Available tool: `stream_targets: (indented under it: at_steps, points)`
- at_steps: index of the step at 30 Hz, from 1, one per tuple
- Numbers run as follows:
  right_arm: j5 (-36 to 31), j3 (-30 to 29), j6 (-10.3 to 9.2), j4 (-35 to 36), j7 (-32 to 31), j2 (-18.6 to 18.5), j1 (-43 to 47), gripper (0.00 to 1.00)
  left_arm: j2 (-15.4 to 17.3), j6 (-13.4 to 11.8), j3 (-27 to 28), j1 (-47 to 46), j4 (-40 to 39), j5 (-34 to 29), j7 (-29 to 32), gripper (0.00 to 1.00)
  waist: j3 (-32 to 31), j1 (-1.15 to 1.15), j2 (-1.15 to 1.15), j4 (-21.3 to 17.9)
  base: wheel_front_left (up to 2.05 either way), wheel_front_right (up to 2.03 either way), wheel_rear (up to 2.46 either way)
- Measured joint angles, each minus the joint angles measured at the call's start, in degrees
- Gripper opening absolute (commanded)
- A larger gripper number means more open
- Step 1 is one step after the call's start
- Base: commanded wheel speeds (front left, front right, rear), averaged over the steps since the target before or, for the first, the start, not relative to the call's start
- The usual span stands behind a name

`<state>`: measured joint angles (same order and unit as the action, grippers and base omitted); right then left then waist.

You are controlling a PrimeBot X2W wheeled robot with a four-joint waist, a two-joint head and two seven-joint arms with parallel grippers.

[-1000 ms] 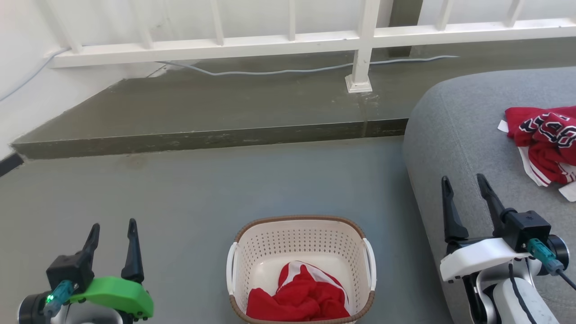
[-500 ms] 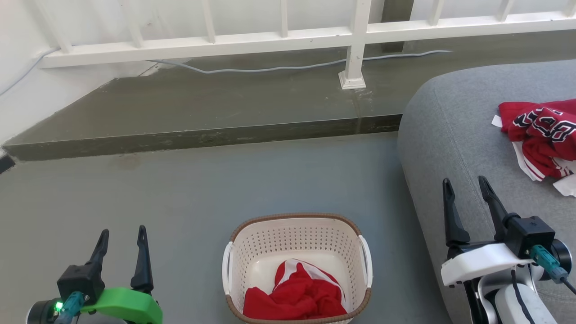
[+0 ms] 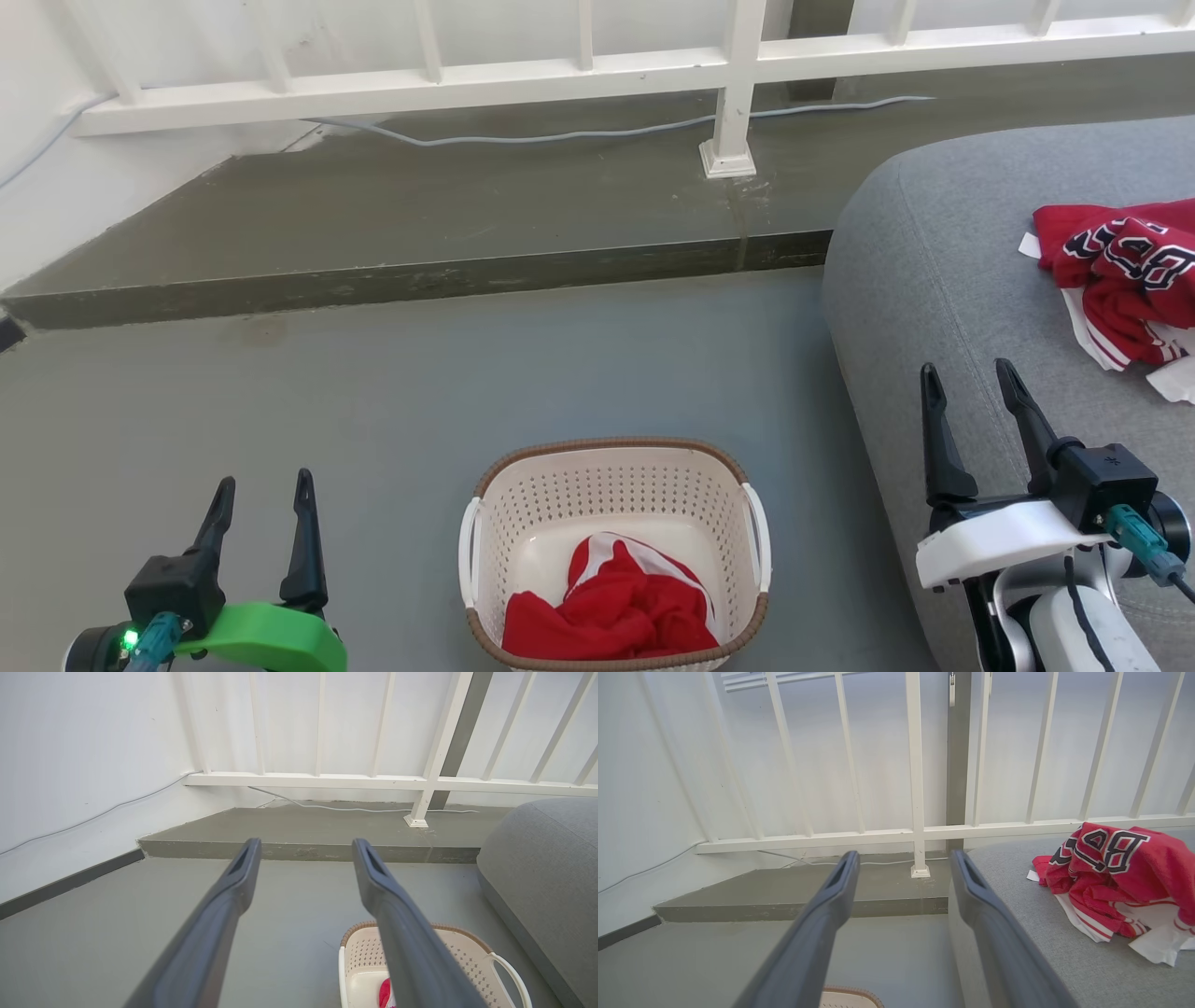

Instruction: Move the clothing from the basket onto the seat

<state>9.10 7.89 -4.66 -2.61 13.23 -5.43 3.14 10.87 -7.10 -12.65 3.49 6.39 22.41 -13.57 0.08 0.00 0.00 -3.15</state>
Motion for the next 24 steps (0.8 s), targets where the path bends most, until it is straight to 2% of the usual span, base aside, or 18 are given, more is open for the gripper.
stream_targets:
  at_steps: [24]
  points:
    - [0.0,0.0,-0.05,3.1,-0.8,0.0,0.9,1.0,-0.9,0.0,1.6,1.5,-4.2,-3.0,3.0,1.0,1.9,0.0,0.0,-0.2,0.0,0.0,0.0]
